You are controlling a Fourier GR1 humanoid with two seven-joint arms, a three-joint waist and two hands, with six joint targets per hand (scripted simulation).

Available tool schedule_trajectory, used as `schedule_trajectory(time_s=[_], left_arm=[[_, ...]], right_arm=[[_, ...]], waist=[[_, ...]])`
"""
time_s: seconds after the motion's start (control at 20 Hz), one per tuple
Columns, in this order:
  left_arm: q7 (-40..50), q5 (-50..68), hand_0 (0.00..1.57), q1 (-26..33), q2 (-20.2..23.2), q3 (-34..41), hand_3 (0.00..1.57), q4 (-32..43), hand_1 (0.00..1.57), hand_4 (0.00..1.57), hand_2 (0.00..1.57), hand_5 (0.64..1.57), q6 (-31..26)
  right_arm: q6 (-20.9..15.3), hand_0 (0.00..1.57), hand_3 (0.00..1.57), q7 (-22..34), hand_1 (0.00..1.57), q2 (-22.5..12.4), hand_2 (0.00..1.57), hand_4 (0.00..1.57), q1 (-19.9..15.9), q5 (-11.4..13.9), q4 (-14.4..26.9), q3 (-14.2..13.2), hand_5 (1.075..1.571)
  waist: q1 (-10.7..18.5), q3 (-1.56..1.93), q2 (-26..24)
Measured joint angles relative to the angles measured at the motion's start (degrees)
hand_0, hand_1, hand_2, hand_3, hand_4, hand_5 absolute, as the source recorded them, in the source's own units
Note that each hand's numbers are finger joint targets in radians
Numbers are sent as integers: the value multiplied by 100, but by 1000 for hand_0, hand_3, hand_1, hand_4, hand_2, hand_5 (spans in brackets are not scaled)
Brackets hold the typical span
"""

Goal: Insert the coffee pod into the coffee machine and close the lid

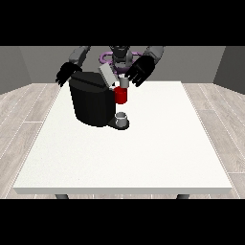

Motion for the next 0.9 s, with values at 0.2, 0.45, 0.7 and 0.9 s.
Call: schedule_trajectory(time_s=[0.2,0.45,0.7,0.9], left_arm=[[-18,-56,1316,10,-45,-19,1225,6,1316,510,1328,1571,35],[-16,-106,1206,-18,-191,-55,1187,4,1206,504,1261,1571,50],[-23,-138,1203,-75,-196,-45,1200,17,1203,500,1272,1571,0],[-29,-175,1186,-90,-211,-43,1202,72,1186,515,1269,1571,-22]], right_arm=[[79,0,0,-75,0,-51,0,498,1,-102,8,-95,1571],[64,0,0,-77,0,-17,0,513,-9,-120,50,-102,1571],[102,0,0,-125,0,-86,0,499,-55,-171,86,-187,1571],[49,0,0,-71,0,-40,0,457,-48,-140,6,-135,1571]], waist=[[14,-1,85],[36,0,102],[51,0,134],[19,0,122]])
